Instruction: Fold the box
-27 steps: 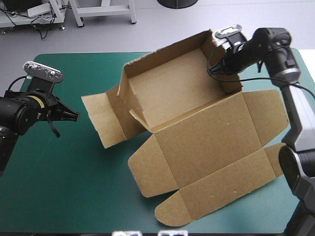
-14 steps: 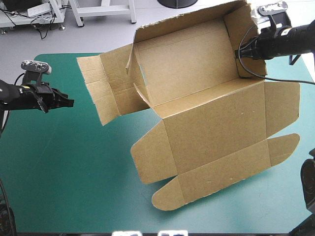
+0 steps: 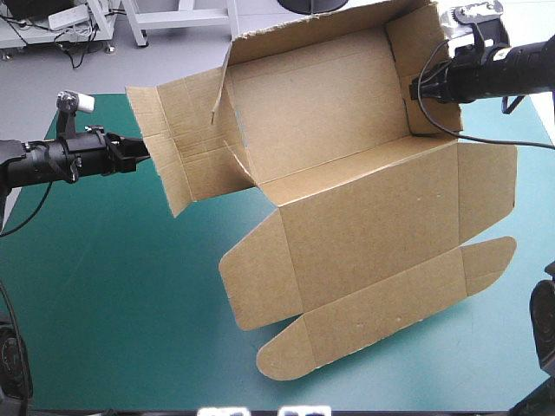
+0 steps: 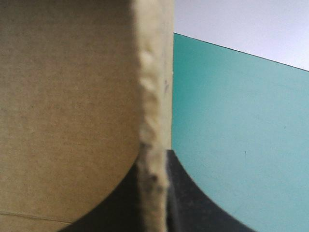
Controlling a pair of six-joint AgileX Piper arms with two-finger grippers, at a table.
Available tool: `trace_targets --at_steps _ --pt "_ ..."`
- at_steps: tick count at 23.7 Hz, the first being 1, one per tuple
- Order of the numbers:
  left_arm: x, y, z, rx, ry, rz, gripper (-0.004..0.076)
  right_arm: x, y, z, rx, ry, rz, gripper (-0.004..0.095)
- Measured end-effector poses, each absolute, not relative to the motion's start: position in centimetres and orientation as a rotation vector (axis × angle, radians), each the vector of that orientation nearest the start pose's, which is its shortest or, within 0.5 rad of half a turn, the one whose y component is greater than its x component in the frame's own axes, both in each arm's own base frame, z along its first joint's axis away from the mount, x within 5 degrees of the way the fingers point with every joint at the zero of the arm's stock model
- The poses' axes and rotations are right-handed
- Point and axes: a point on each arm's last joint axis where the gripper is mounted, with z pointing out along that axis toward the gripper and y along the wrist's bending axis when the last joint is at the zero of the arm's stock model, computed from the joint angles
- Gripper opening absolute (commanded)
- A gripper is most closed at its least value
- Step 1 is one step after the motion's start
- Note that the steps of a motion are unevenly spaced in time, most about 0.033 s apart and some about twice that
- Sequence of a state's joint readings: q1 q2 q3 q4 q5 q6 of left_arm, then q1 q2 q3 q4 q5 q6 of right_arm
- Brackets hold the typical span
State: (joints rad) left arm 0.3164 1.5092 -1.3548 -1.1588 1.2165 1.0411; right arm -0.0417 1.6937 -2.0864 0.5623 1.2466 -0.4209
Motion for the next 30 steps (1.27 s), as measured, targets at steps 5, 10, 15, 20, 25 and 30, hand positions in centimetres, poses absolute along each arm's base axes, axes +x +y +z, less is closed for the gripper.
trace_targets --at_steps 5,10,15,20,25,30 --pt "31.3 1.1 38.5 0.440 1.951 -0.931 0.0013 34.8 3.3 48.2 -0.468 2.154 0.479 -0.0020" --pt "31.3 -1.2 38.6 0.509 1.933 -0.986 0.0013 35.6 3.4 47.4 -0.464 2.171 0.506 -0.0020" --pt "31.4 -1.9 38.9 0.509 1.905 -1.026 0.0013 36.2 3.3 46.8 -0.461 2.189 0.507 -0.0020" --pt "31.3 -3.0 39.4 0.478 1.866 -1.118 0.0049 36.7 3.1 46.1 -0.458 2.211 0.491 -0.0020" --pt "31.0 -5.3 39.5 0.543 1.859 -1.170 0.0249 37.0 3.1 45.9 -0.440 2.216 0.493 -0.0020" --pt "30.9 -6.4 39.7 0.558 1.835 -1.219 0.0374 37.4 3.0 45.6 -0.417 2.220 0.501 -0.0020"
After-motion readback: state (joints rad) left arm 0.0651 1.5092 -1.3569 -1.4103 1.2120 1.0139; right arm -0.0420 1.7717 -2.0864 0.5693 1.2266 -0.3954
